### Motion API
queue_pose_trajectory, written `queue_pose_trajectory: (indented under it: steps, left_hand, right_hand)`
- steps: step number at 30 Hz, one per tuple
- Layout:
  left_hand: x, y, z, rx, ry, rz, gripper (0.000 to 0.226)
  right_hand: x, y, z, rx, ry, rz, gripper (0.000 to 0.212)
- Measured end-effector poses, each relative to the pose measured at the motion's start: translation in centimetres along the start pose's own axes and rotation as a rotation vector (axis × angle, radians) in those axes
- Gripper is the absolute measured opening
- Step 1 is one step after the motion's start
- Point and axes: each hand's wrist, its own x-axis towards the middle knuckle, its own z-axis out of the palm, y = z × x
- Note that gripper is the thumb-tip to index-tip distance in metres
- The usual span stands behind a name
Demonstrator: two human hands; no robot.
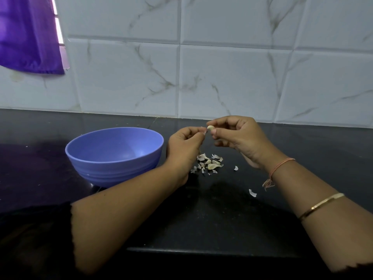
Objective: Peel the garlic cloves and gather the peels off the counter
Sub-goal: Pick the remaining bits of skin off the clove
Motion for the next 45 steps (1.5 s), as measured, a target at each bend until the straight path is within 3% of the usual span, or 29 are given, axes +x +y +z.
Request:
queue_pose_trajectory:
  steps: [6,9,12,15,24,28,33,38,45]
  left_hand:
    - [0.13,-0.02,-0.03,-0.028,0.014,-0.014,0.022]
    - [0.11,-0.09,-0.14,-0.045,-0.007,0.001,0.005]
    - [0.17,-0.07,-0.17,-0.057,-0.026,-0.007,0.017]
    - [-0.22,0.36,-0.07,-0.088,-0.05,-0.054,0.006]
    - [-0.12,0.29,-0.34,-0.169,-0.086,-0.059,0.003]
    - [0.04,0.34,-0.51,-0.276,-0.104,-0.114,0.006]
    - [0.04,0.32,-0.32,-0.303,-0.12,-0.104,0.011]
    - [-0.01,0.32,-0.28,-0.25,-0.156,-0.092,0.011]
    - [-0.14,0.23,-0.26,-0.227,-0.172,-0.085,0.009]
  right_hand:
    - [0.18,0.04,-0.18,-0.101,0.003,-0.059,0.022]
    - [0.27,0.09,-0.22,-0.119,0.001,-0.087,0.022]
    - [0.37,0.19,-0.25,-0.131,-0.002,-0.104,0.019]
    - [0.38,0.16,-0.17,-0.14,-0.014,-0.13,0.017]
    - [0.33,0.17,-0.16,-0.197,-0.017,-0.143,0.011]
    - [0.34,0.41,-0.31,-0.223,-0.02,-0.084,0.009]
    - [0.38,0.35,-0.32,-0.278,0.032,-0.15,0.004]
    - [0.35,0.13,-0.42,-0.437,0.058,-0.235,0.006]
    - [0.24,-0.07,-0.5,-0.44,0.038,-0.243,0.007]
